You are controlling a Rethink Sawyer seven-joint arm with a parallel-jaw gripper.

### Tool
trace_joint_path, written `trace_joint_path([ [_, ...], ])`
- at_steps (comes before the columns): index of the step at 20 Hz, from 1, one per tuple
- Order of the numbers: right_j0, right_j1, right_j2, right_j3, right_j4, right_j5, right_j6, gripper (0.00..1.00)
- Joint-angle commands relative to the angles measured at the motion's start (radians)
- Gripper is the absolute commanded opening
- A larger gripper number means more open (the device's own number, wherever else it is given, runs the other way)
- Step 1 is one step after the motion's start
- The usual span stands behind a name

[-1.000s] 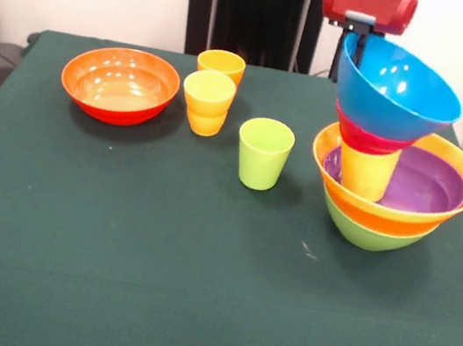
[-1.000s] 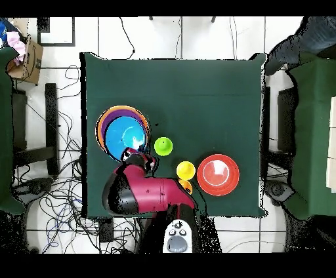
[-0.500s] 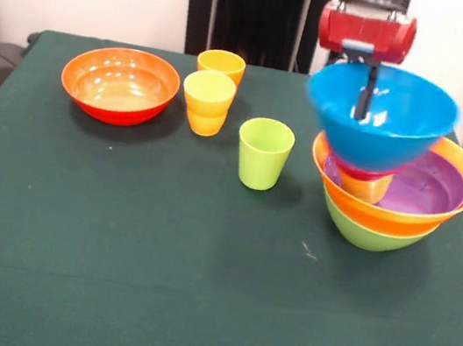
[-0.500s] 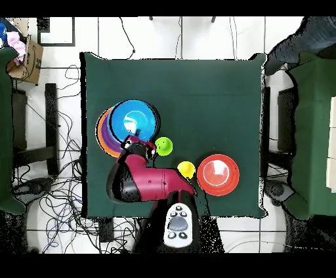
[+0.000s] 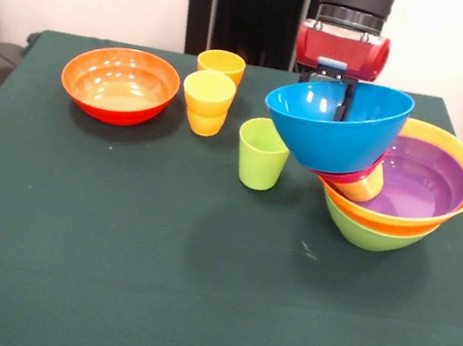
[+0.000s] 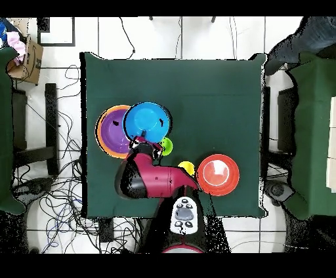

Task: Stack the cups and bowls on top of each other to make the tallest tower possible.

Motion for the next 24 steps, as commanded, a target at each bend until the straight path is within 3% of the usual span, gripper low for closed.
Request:
trace_joint_path([
  [1,-0.017,0.030,0.095,0.051,-0.009,0.203,0.054,1.00],
  [8,-0.003,0.012,0.114,0.062,0.014,0.242,0.072,1.00],
  [12,-0.027,0.002,0.167,0.080,0.025,0.263,0.082,1.00],
  [21,0.050,-0.017,0.125,0.073,0.067,0.273,0.110,1.00],
  [22,0.057,-0.017,0.118,0.071,0.072,0.269,0.112,0.00],
  [24,0.071,-0.012,0.098,0.065,0.074,0.256,0.115,0.00],
])
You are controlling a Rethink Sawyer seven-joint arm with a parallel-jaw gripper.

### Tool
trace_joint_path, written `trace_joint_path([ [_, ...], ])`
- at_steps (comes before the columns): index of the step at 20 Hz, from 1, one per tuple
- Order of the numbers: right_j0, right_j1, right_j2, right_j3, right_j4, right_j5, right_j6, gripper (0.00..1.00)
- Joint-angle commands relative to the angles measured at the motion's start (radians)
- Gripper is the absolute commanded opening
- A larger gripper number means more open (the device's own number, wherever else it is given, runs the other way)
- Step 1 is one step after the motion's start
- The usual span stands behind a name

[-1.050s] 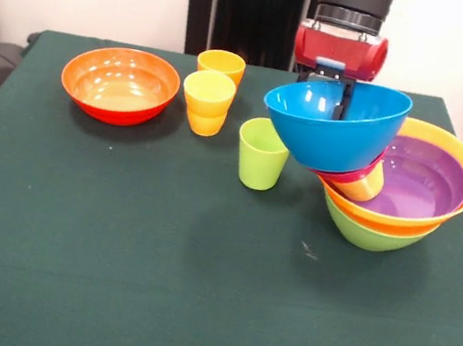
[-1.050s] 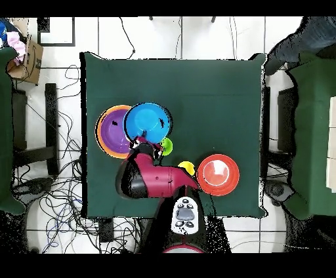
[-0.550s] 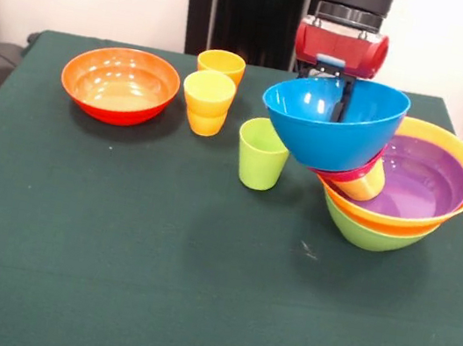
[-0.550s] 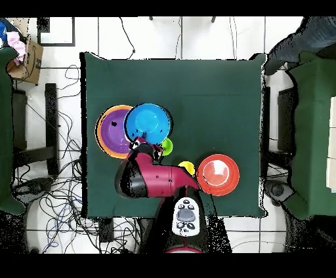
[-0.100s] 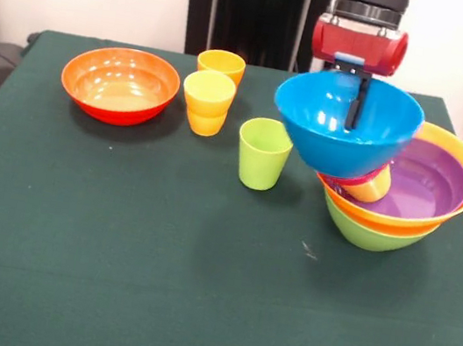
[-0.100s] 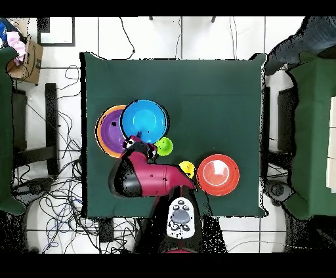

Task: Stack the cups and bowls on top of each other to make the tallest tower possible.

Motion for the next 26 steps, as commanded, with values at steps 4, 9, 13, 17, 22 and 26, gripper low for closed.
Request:
trace_joint_path([
  [4,0.057,0.038,0.063,0.061,0.044,0.162,0.105,0.00],
  [9,0.036,0.041,0.094,0.075,0.063,0.172,0.111,0.00],
  [13,0.044,0.032,0.100,0.083,0.082,0.186,0.122,0.00],
  [17,0.008,0.037,0.150,0.111,0.099,0.202,0.123,0.00],
  [22,0.014,0.040,0.157,0.129,0.118,0.225,0.121,0.00],
  [26,0.036,0.029,0.144,0.150,0.134,0.242,0.124,0.00],
])
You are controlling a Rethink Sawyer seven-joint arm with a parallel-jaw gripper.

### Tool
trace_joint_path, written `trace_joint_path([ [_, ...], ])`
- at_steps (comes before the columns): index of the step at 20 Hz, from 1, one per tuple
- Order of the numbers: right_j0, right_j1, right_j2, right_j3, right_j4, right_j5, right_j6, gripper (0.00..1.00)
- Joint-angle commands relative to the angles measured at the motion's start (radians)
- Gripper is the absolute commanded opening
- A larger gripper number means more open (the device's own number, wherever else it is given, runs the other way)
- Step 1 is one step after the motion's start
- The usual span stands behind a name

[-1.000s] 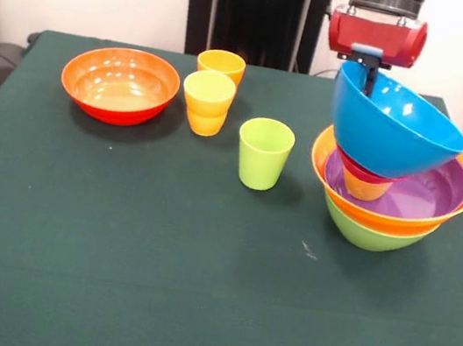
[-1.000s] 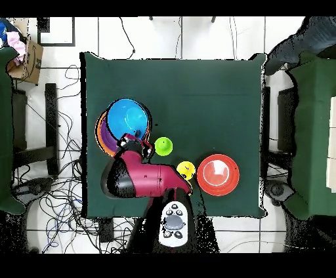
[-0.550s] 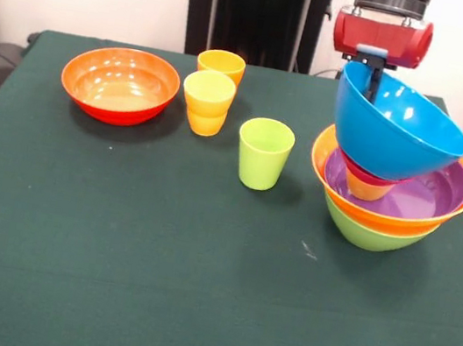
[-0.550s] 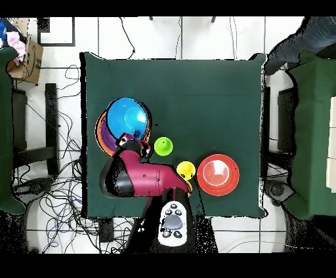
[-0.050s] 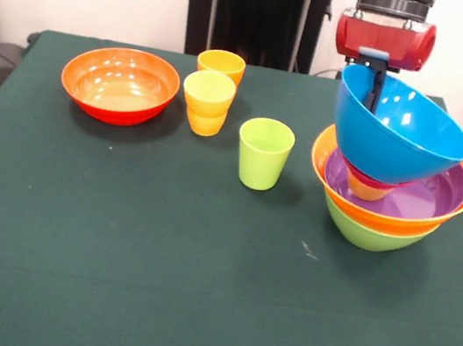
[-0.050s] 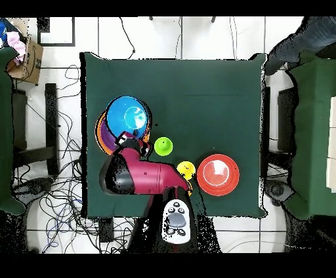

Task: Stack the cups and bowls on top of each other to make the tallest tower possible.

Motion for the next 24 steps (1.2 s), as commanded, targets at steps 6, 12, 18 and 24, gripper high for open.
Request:
trace_joint_path([
  [6,0.047,0.044,0.110,0.177,0.053,0.249,0.128,0.00],
  [12,0.062,0.040,0.110,0.200,0.077,0.292,0.118,0.00],
  [18,0.069,0.056,0.104,0.200,0.087,0.272,0.116,0.00],
  [24,0.078,0.067,0.092,0.189,0.089,0.283,0.100,0.00],
])
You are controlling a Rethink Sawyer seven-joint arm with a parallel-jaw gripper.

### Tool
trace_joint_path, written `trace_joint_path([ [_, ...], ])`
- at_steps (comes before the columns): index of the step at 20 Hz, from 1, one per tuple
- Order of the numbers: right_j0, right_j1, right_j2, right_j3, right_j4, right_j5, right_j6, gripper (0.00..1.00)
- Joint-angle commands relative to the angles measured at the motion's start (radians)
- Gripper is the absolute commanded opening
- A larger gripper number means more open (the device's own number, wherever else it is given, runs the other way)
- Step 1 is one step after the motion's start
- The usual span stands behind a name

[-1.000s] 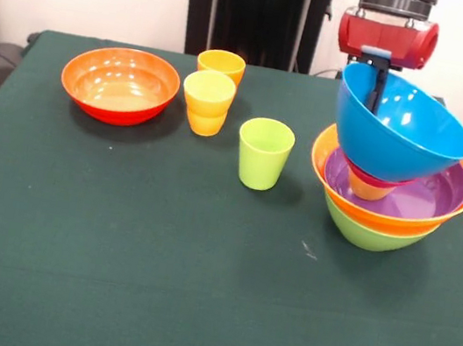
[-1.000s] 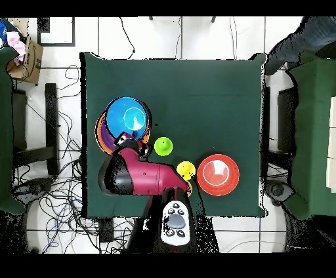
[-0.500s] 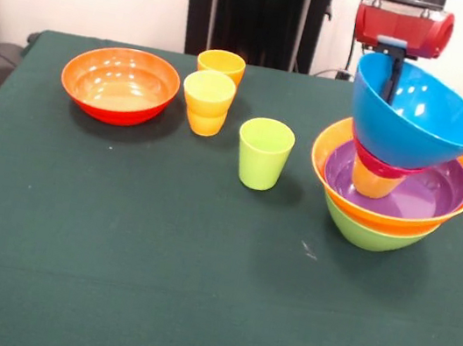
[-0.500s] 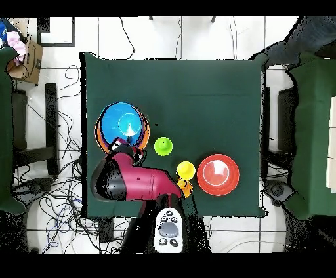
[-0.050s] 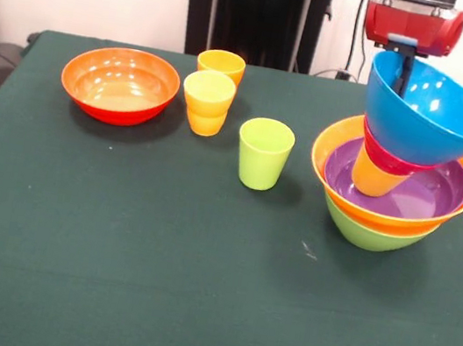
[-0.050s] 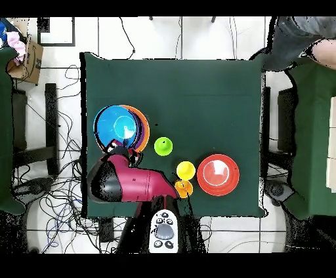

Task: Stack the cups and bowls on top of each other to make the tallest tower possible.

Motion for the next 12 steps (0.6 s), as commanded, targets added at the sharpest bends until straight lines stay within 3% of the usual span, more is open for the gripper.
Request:
trace_joint_path([
  [1,0.030,0.115,0.082,0.132,0.004,0.214,0.098,0.00],
  [12,0.018,0.123,0.062,0.138,-0.021,0.218,0.073,0.00],
])
